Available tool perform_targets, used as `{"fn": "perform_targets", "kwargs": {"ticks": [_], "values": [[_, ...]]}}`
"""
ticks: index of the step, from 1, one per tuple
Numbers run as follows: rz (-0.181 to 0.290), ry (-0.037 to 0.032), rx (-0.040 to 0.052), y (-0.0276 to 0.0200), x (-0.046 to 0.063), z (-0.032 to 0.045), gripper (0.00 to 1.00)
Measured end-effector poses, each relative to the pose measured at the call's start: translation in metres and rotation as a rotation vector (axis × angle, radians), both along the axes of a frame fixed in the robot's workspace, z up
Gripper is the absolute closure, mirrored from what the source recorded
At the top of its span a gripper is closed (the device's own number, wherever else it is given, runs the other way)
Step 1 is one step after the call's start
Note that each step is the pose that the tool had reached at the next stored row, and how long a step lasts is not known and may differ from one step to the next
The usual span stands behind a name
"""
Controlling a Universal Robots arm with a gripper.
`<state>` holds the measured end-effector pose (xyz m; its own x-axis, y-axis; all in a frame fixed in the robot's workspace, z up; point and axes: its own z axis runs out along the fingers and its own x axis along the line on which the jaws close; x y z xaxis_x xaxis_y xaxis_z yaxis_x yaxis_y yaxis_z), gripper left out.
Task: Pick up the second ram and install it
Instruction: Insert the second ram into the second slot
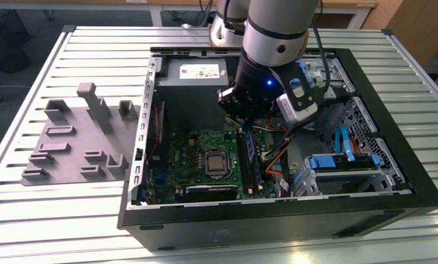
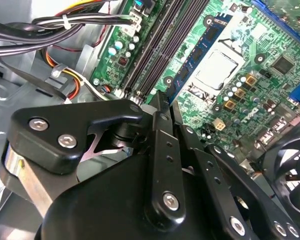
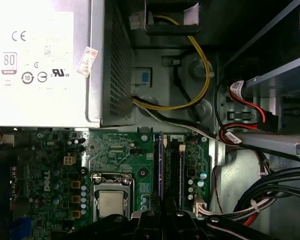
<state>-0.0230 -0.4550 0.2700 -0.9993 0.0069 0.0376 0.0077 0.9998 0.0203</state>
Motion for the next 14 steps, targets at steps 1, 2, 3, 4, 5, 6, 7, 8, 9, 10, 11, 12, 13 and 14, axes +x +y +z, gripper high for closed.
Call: {"fn": "perform_targets", "kwargs": {"ticks": [1,2,3,4,5,6,7,8,9,10,11,12,13,14], "values": [[-0.001,0.0005,-0.0001,0.0000,0.000,-0.0015,0.86],[-0.002,0.0010,-0.0001,0.0000,0.000,-0.0031,0.86],[-0.003,0.0015,-0.0001,0.0000,0.000,-0.0047,0.86],[-0.006,0.0018,0.0000,0.0000,0.000,-0.0065,0.86],[-0.007,0.0021,0.0000,0.0000,0.000,-0.0083,0.86],[-0.009,0.0026,-0.0001,0.0000,0.000,-0.0100,0.86],[-0.010,0.0032,-0.0002,0.0000,0.001,-0.0116,0.86],[-0.011,0.0036,-0.0001,0.0000,0.001,-0.0133,0.86],[-0.013,0.0040,-0.0001,0.0000,0.001,-0.0151,0.86],[-0.014,0.0042,0.0000,0.0000,0.002,-0.0170,0.86],[-0.015,0.0045,0.0000,0.0000,0.002,-0.0189,0.86],[-0.016,0.0048,-0.0001,0.0000,0.002,-0.0207,0.86],[-0.017,0.0050,-0.0001,0.0000,0.002,-0.0225,0.86],[-0.018,0.0053,-0.0001,0.0000,0.003,-0.0243,0.86]]}}
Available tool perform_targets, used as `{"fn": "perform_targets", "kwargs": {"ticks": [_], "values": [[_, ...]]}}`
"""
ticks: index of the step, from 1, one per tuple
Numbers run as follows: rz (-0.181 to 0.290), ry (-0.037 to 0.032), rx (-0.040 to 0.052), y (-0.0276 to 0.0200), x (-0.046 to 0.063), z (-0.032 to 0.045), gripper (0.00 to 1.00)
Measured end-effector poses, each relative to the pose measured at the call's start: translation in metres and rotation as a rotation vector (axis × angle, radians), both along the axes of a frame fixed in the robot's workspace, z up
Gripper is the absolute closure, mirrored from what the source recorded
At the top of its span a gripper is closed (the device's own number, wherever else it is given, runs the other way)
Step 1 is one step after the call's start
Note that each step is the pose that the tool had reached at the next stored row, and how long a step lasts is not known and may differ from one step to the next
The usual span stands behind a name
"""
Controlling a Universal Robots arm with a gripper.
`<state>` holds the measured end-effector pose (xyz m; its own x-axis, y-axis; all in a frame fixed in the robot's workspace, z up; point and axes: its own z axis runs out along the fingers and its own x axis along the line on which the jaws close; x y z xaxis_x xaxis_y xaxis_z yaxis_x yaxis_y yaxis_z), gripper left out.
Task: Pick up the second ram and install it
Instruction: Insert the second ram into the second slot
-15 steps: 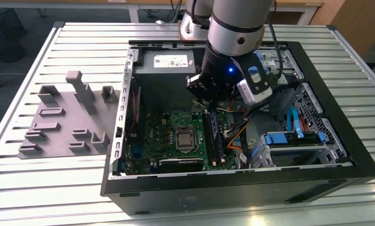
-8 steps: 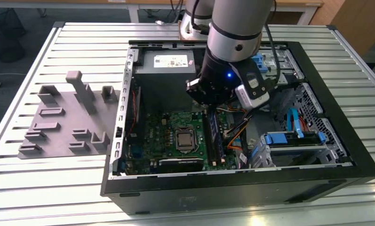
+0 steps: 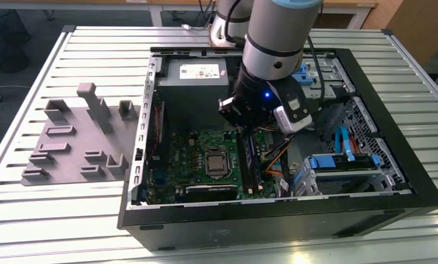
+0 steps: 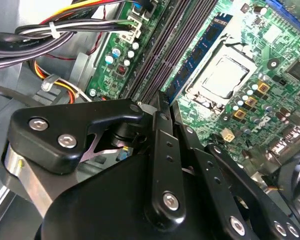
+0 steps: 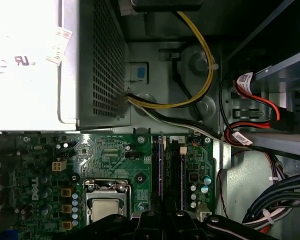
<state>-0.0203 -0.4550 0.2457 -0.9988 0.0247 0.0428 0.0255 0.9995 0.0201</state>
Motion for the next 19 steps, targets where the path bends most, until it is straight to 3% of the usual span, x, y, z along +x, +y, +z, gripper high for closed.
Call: {"fn": "perform_targets", "kwargs": {"ticks": [5,19], "values": [[-0.004,0.0016,0.0000,0.0000,0.0011,-0.0079,0.86],[-0.003,0.0020,-0.0004,-0.0017,0.0013,-0.0100,0.86]]}}
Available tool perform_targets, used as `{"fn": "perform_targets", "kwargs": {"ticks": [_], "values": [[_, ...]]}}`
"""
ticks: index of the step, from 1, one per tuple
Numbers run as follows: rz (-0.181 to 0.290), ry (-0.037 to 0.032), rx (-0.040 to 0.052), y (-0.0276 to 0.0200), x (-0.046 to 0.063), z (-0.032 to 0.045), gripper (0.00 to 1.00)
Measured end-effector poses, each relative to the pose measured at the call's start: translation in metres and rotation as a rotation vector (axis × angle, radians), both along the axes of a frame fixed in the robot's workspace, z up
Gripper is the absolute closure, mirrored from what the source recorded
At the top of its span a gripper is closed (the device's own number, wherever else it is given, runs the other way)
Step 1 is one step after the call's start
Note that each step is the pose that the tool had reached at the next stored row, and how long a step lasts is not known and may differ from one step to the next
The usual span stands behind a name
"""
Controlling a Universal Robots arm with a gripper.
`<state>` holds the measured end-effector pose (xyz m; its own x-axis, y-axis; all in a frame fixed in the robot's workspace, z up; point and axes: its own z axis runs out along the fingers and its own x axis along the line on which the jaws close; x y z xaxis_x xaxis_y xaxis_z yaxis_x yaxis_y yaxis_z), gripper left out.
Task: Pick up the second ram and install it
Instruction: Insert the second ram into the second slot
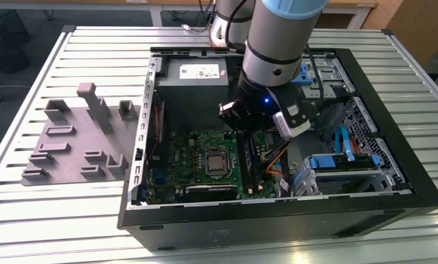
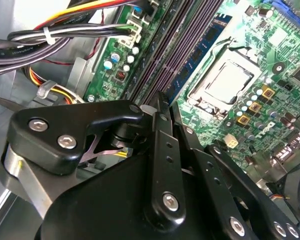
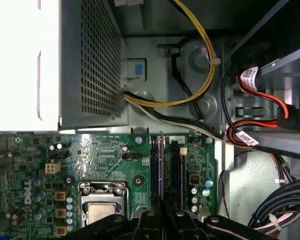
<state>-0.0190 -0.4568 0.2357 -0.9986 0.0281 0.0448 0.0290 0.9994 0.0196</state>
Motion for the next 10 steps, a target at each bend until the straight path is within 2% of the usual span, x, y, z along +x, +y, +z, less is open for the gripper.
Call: {"fn": "perform_targets", "kwargs": {"ticks": [5,10], "values": [[0.000,0.0005,0.0019,-0.0074,-0.0001,-0.0016,0.86],[-0.001,0.0007,0.0020,-0.0107,-0.0001,-0.0044,0.86]]}}
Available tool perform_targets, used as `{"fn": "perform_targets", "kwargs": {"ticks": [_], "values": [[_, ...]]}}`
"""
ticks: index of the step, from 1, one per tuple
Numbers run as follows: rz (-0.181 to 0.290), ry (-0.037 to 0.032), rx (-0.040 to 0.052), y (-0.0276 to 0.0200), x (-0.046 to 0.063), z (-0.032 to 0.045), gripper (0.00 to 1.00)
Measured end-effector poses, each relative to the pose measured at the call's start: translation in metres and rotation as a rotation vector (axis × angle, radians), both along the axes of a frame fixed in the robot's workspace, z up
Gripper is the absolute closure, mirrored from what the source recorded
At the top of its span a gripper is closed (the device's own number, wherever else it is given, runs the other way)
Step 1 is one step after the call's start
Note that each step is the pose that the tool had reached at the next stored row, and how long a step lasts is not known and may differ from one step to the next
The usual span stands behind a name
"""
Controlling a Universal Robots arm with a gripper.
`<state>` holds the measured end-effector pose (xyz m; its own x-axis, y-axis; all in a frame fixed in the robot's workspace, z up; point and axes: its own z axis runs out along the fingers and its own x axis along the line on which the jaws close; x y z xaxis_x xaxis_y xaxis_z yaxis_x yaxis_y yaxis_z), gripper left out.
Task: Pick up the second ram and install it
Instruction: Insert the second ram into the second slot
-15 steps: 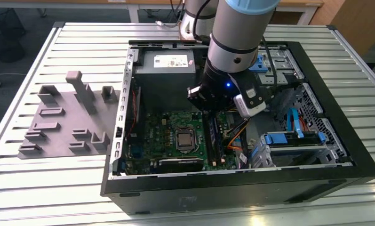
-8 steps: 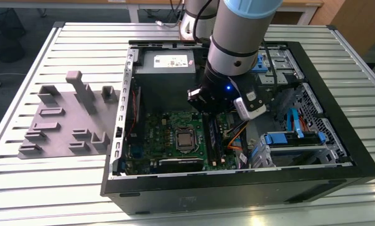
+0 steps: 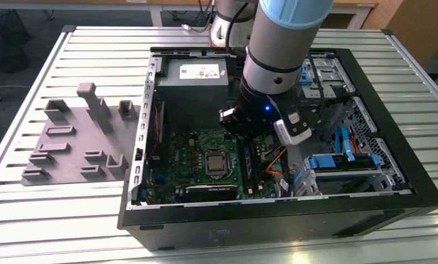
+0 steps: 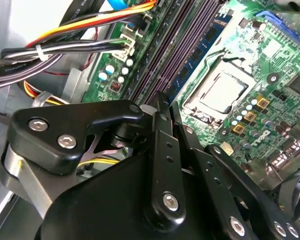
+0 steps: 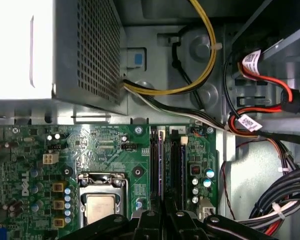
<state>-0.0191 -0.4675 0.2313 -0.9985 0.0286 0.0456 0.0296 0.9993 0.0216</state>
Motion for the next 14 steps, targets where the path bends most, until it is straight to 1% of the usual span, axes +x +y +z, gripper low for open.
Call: {"fn": "perform_targets", "kwargs": {"ticks": [8,14], "values": [[-0.002,0.0015,-0.0001,-0.0070,0.0000,-0.0033,0.86],[-0.015,0.0017,-0.0002,-0.0078,0.0000,-0.0065,0.86]]}}
